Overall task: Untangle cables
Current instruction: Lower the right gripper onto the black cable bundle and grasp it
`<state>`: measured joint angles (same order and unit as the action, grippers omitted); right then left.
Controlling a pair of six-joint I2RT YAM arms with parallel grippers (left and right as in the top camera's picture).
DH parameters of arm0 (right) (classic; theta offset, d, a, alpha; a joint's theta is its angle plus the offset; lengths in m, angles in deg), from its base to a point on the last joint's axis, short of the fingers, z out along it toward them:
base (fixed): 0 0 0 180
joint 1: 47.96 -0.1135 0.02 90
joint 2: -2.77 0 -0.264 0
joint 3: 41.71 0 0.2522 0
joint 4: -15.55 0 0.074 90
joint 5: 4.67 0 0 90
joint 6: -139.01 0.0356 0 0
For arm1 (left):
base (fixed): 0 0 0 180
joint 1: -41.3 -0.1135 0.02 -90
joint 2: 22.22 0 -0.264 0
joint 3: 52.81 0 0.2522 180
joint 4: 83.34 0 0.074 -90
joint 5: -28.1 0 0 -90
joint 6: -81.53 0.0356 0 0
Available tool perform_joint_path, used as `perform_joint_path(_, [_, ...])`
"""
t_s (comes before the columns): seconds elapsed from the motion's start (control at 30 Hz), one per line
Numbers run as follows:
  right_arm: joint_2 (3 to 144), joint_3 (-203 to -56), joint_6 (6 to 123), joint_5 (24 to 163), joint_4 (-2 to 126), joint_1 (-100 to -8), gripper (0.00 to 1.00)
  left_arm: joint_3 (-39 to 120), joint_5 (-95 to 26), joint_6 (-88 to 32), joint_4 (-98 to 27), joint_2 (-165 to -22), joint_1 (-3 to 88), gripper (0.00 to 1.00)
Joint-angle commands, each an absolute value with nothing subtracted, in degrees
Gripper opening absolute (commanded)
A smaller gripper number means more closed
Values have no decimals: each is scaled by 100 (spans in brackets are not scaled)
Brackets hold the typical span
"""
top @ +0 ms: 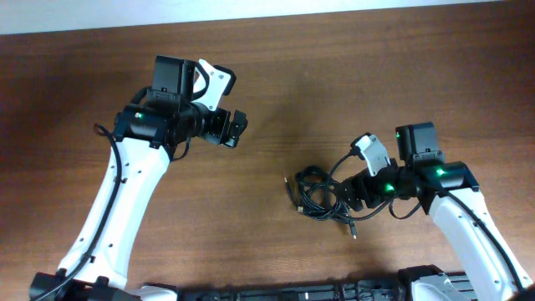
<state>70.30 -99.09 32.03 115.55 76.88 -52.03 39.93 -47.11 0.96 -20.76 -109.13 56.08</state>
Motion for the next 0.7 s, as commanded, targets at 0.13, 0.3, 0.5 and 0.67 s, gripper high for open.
perform_joint_path(0.13, [8186,-9896,2797,12073,7524,-5245,82,4087,-4665,131,-2068,-10955,5632,99])
perform_joint_path(0.3, [8905,-9898,2799,12309,7238,-5245,69,4087,-4665,131,-2070,-10955,5632,99])
perform_joint_path(0.5, [8973,-9898,2803,12586,7194,-5245,59,4087,-4665,131,-2068,-10955,5632,99])
perform_joint_path(0.67, [9135,-9898,2843,12514,7152,-5245,63,4087,-4663,131,-2068,-10955,5632,99])
